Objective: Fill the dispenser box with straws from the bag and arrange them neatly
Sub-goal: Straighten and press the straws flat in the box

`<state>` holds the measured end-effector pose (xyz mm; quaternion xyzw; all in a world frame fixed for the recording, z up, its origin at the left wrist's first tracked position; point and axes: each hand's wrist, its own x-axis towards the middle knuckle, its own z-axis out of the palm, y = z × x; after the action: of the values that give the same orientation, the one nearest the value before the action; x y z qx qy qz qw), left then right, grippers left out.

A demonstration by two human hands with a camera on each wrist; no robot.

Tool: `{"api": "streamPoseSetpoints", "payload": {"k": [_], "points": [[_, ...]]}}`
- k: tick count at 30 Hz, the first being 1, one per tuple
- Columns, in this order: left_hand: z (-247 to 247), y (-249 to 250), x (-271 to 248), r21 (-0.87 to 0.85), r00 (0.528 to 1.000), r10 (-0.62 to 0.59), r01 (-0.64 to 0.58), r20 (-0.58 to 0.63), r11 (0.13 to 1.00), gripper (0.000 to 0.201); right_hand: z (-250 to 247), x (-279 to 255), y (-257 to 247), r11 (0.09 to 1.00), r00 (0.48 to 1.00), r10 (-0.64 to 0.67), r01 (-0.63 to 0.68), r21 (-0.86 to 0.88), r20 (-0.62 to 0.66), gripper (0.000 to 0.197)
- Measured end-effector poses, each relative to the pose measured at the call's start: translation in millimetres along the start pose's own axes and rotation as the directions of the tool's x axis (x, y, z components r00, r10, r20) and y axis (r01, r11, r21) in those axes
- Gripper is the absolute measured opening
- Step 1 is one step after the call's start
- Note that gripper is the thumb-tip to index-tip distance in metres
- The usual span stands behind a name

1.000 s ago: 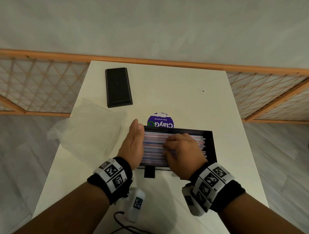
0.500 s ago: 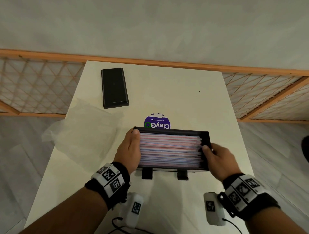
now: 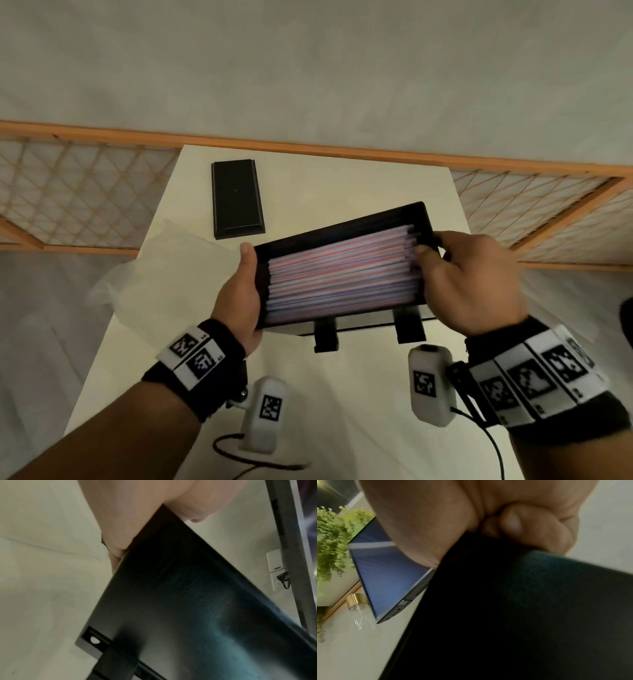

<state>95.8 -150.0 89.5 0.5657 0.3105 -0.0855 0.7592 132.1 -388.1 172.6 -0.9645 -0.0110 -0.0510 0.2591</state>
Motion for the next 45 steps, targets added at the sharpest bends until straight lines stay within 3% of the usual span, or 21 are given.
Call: {"api": "streamPoseSetpoints", "payload": {"k": [4, 8, 13, 17, 20, 22, 24, 25, 26, 27, 28, 29, 30, 31, 32, 33, 38, 45], "points": [[-2, 4, -1, 0.035, 1.0, 0.011, -0.011, 0.008, 0.999, 0.066, 7, -4, 10, 0.995, 0.999, 0.035, -0.034, 0.093, -0.003, 0.032], [-3, 2, 1, 0.107, 0.998, 0.038, -0.032, -0.052, 0.994, 0.063, 32, -10, 24, 0.975, 0.99, 0.133, -0.138, 0.177, 0.04, 0.02], [-9, -20, 13, 0.341, 0.995, 0.077, -0.052, -0.061, 0.938, 0.096, 74, -15, 63, 0.937, 0.951, 0.247, -0.283, 0.203, 0.185, 0.018], [-6, -20, 10, 0.448, 0.998, 0.048, -0.022, -0.046, 0.894, 0.09, 88, -20, 78, 0.901, 0.923, 0.285, -0.35, 0.258, 0.258, 0.017], [-5, -16, 9, 0.527, 0.999, 0.019, 0.003, -0.037, 0.85, 0.07, 88, -20, 80, 0.892, 0.903, 0.307, -0.383, 0.24, 0.299, 0.011], [-4, -8, 6, 0.65, 0.989, 0.119, -0.032, -0.09, 0.759, 0.059, 79, -17, 76, 0.915, 0.915, 0.314, -0.362, 0.178, 0.252, 0.019], [2, 9, -3, 0.729, 0.919, 0.38, -0.186, -0.109, 0.659, 0.048, 62, -13, 61, 0.946, 0.961, 0.264, -0.275, 0.172, 0.086, 0.023], [6, 17, -7, 0.723, 0.887, 0.454, -0.259, -0.085, 0.64, 0.037, 56, -10, 50, 0.954, 0.974, 0.224, -0.223, 0.2, 0.019, 0.02], [12, 22, -8, 0.68, 0.898, 0.437, -0.288, -0.052, 0.674, 0.028, 52, -7, 40, 0.948, 0.978, 0.207, -0.204, 0.242, 0.016, 0.016], [19, 24, -7, 0.598, 0.944, 0.328, -0.25, -0.023, 0.761, 0.027, 53, -3, 31, 0.918, 0.972, 0.212, -0.234, 0.321, 0.101, 0.013], [26, 25, -5, 0.493, 0.99, 0.14, -0.128, 0.013, 0.86, 0.033, 58, 0, 22, 0.848, 0.939, 0.228, -0.322, 0.422, 0.259, 0.014], [33, 24, -3, 0.407, 0.996, -0.077, 0.049, 0.052, 0.912, 0.038, 65, 2, 14, 0.738, 0.867, 0.228, -0.45, 0.502, 0.442, 0.015], [37, 21, -1, 0.374, 0.962, -0.258, 0.208, 0.089, 0.904, 0.041, 74, 4, 8, 0.618, 0.767, 0.225, -0.589, 0.52, 0.601, 0.015], [39, 17, 1, 0.372, 0.925, -0.365, 0.302, 0.108, 0.878, 0.042, 82, 5, 5, 0.531, 0.676, 0.231, -0.69, 0.491, 0.7, 0.013], [40, 12, 5, 0.375, 0.911, -0.4, 0.338, 0.099, 0.863, 0.041, 89, 7, 4, 0.491, 0.621, 0.247, -0.742, 0.456, 0.744, 0.011], [40, 9, 8, 0.37, 0.918, -0.39, 0.339, 0.073, 0.865, 0.039, 94, 9, 4, 0.475, 0.598, 0.265, -0.764, 0.437, 0.757, 0.011], [43, -2, 17, 0.432, 0.949, -0.314, 0.274, 0.023, 0.859, 0.041, 101, 13, 10, 0.472, 0.555, 0.305, -0.794, 0.383, 0.774, 0.021], [42, -1, 22, 0.465, 0.925, -0.378, 0.325, 0.023, 0.823, 0.053, 99, 14, 5, 0.461, 0.564, 0.26, -0.786, 0.413, 0.784, 0.019]]}}
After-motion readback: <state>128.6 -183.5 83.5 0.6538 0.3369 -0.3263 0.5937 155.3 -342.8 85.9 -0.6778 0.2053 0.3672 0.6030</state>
